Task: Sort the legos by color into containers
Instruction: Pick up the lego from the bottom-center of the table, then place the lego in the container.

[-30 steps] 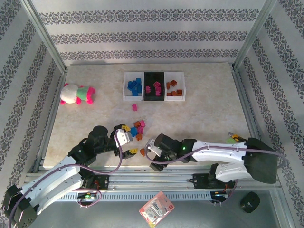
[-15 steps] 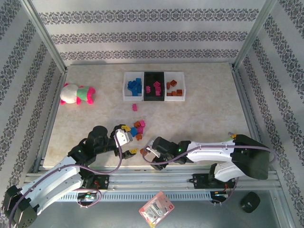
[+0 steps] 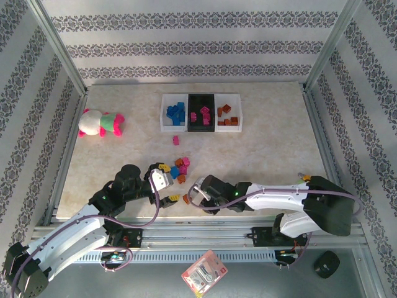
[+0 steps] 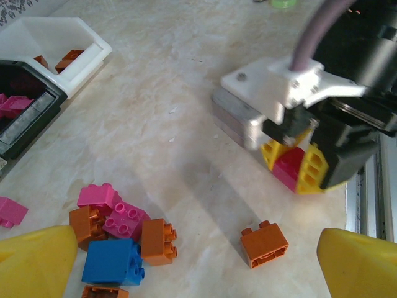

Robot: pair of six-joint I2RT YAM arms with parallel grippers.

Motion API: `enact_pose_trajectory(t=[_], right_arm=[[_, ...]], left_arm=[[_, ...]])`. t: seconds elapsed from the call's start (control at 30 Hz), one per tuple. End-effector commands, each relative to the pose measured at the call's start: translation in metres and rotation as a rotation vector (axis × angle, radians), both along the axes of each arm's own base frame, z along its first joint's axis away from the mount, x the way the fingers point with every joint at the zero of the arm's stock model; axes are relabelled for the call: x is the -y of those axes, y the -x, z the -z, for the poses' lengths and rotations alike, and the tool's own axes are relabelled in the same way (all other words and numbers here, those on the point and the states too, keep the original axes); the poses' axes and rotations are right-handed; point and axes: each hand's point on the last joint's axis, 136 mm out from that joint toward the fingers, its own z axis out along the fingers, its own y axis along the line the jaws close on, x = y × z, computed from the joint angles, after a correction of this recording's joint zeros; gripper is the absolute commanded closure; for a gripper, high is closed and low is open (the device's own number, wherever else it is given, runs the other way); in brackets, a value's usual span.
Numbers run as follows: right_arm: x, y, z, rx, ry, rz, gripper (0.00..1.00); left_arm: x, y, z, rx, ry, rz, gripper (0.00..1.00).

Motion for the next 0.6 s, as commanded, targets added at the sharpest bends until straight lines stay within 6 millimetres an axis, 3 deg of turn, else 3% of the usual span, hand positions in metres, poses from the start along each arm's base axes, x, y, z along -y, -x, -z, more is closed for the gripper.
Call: enact_pose_trajectory(t=[0.0, 0.1, 0.2, 0.4, 0.57], right_arm=[[-0.003, -0.029, -0.025, 0.072, -0.059, 0.072, 0.71], [-0.005, -0.062, -0.046, 0.129, -0.114, 0.144, 0.71], [0.0, -0.109, -0.065, 0.17, -0.148, 0.26, 0.71], [-0.01, -0.215, -0.107, 0.308, -0.241, 0.367, 0.71], [-0.013, -0.307, -0.123, 0.417, -0.254, 0.461, 0.71]], left_arm=[[-0.001, 0.001, 0.0, 0.014, 0.008, 0.015, 0.01], [-0.001, 0.001, -0.001, 0.015, 0.01, 0.013, 0.01], [-0.001, 0.0, -0.001, 0.02, 0.009, 0.012, 0.01], [-0.001, -0.001, -0.001, 0.023, 0.009, 0.008, 0.01], [-0.002, 0.0, 0.0, 0.022, 0.007, 0.008, 0.01]])
